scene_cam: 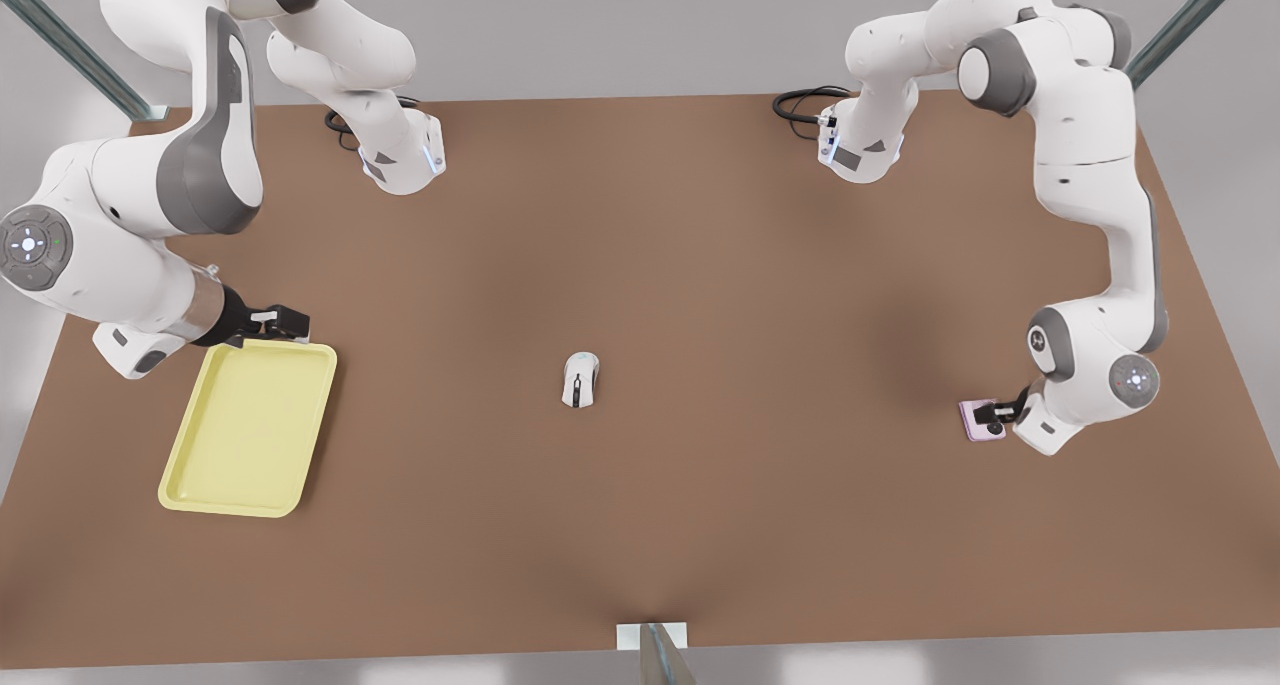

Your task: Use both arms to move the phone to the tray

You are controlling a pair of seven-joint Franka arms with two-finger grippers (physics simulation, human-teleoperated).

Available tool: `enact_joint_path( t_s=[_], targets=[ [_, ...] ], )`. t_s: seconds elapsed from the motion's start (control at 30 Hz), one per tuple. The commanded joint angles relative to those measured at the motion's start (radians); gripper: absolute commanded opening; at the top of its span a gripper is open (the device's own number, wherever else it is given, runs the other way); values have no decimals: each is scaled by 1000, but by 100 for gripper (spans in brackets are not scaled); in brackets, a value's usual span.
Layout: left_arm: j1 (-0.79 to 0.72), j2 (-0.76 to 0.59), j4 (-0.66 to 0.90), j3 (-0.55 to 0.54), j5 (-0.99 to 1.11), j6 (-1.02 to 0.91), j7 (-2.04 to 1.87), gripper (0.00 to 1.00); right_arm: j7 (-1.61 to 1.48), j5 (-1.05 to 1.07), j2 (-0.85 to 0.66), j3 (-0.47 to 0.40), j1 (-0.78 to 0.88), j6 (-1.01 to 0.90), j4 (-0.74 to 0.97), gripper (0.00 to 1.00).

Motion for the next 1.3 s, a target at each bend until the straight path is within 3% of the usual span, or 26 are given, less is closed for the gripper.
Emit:
enact_joint_path(
  t_s=[0.0,1.27],
  targets=[
    [-1,19,12,0,-4,58,79,100,0,1,-1,0,-1,0,0,100],
    [5,102,5,0,-5,93,-82,100,6,16,-3,1,-11,-2,-1,100]
  ],
)
